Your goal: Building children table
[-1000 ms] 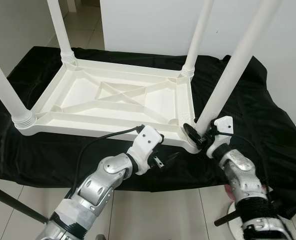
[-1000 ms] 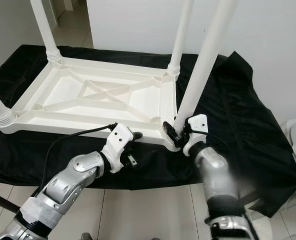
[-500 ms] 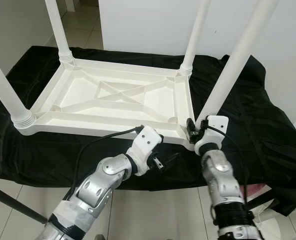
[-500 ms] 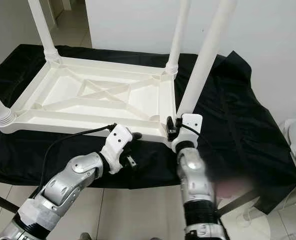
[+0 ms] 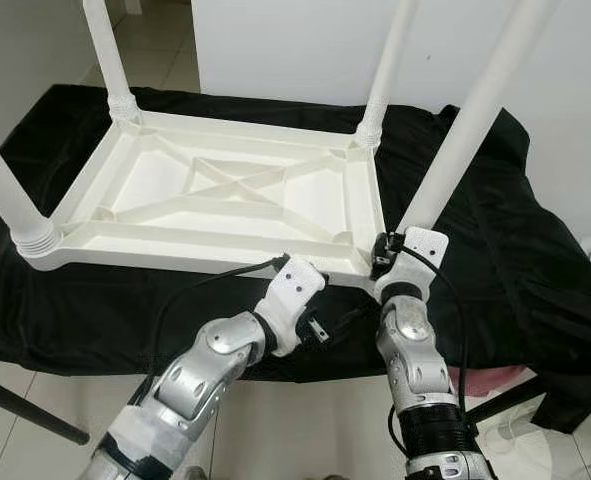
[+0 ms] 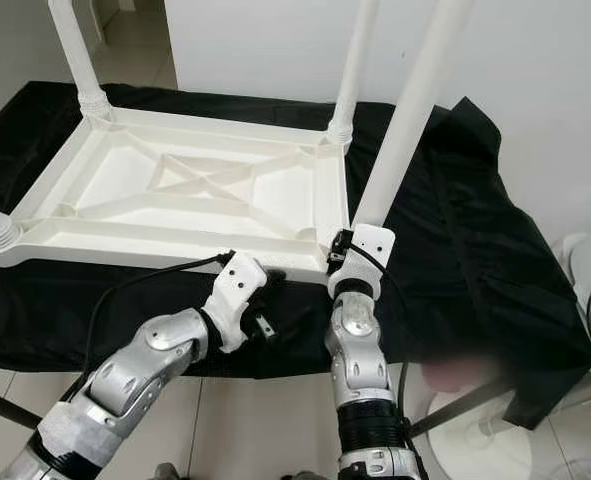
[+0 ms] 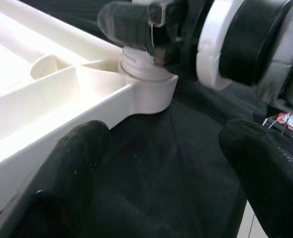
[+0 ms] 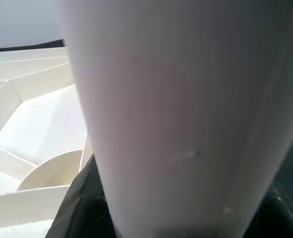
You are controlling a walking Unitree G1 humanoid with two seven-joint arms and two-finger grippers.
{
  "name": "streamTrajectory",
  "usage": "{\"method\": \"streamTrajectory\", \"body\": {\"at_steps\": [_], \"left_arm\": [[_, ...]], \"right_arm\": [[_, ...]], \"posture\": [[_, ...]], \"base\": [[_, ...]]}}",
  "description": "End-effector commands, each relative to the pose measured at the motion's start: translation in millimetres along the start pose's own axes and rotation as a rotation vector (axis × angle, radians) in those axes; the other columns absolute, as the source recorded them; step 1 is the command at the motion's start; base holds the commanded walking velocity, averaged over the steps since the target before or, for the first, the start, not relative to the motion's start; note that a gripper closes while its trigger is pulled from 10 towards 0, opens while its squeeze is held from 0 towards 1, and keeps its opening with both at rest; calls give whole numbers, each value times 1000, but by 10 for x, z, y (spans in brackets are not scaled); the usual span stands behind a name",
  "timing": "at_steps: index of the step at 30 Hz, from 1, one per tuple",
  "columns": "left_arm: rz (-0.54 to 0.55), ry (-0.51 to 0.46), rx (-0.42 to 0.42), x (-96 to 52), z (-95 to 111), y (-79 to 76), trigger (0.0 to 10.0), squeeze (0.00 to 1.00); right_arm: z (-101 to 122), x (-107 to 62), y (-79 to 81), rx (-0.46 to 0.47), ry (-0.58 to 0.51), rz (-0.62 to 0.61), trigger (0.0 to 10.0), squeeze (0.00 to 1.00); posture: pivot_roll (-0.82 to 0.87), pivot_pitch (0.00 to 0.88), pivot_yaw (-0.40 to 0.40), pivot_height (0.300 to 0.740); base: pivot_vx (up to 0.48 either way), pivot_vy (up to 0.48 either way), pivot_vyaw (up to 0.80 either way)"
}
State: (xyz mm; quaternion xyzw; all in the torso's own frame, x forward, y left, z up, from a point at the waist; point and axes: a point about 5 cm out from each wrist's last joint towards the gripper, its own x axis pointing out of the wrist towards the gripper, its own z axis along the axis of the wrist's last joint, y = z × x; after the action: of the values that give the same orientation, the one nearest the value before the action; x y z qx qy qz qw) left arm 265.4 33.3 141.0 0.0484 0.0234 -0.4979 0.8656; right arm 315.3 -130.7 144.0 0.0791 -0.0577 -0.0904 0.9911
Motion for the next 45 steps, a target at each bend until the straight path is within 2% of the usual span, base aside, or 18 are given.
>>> {"method": "streamTrajectory", "body": {"at_steps": [1,4,9,10,11,16,18,21,26,32,33,35,36,37,38,39,40,45], "left_arm": [[-74,5,8,19,11,-79,10000,0],[-73,4,8,27,15,-80,10000,0],[-72,0,6,39,9,-92,10000,0],[-71,1,5,37,5,-96,10000,0],[-70,1,5,34,0,-98,10000,0],[-66,3,4,29,-12,-100,10000,0],[-66,3,4,29,-12,-100,10000,0],[-64,2,4,37,-14,-99,10000,0],[-76,3,10,43,-13,-94,10000,0],[-86,12,21,32,-26,-89,10000,0],[-86,12,21,31,-26,-86,10000,0],[-86,13,22,31,-25,-84,10000,0],[-84,13,23,31,-25,-79,10000,0],[-84,13,23,31,-25,-79,10000,0],[-82,13,24,32,-25,-75,10000,0],[-82,13,24,32,-25,-75,10000,0],[-79,12,24,34,-18,-72,10000,0],[-65,6,29,40,1,-59,10000,0]], "right_arm": [[64,-23,21,44,-29,43,10000,1000],[73,-34,15,60,-38,55,10000,1000],[82,-27,-96,10,-53,65,10000,1000],[82,-29,-133,-10,-56,90,10000,871],[74,-40,-167,-29,-57,131,10000,0],[57,-72,-323,-56,-60,207,10000,0],[57,-72,-323,-56,-60,207,10000,0],[70,-87,-480,-96,-55,385,10000,0],[67,-18,-605,-189,-18,549,10000,0],[33,83,-644,-270,11,627,10000,0],[26,101,-638,-267,18,640,8078,0],[23,110,-637,-262,23,652,8078,0],[15,130,-631,-271,26,663,3882,0],[15,130,-631,-271,26,663,3882,0],[10,146,-627,-278,28,671,2353,0],[10,146,-627,-278,28,671,2353,0],[3,174,-617,-281,32,682,0,0],[-29,238,-591,-289,44,729,0,0]], "posture": [[-19,86,-83,740],[-21,85,-85,740],[-23,78,-94,740],[-22,76,-99,740],[-22,76,-100,740],[-21,70,-106,740],[-21,70,-106,740],[-25,64,-104,740],[-29,52,-96,740],[-24,50,-91,740],[-22,49,-91,740],[-22,49,-91,740],[-17,46,-91,740],[-17,46,-91,740],[-16,46,-92,740],[-16,46,-92,740],[-10,44,-93,740],[1,44,-99,740]], "base": [[0,0,0],[0,0,0],[0,0,0],[0,0,0],[0,0,0],[0,0,0],[0,0,0],[0,0,0],[0,0,0],[0,0,0],[0,0,0],[0,0,0],[0,0,0],[0,0,0],[0,0,0],[0,0,0],[0,0,0],[0,0,0]]}}
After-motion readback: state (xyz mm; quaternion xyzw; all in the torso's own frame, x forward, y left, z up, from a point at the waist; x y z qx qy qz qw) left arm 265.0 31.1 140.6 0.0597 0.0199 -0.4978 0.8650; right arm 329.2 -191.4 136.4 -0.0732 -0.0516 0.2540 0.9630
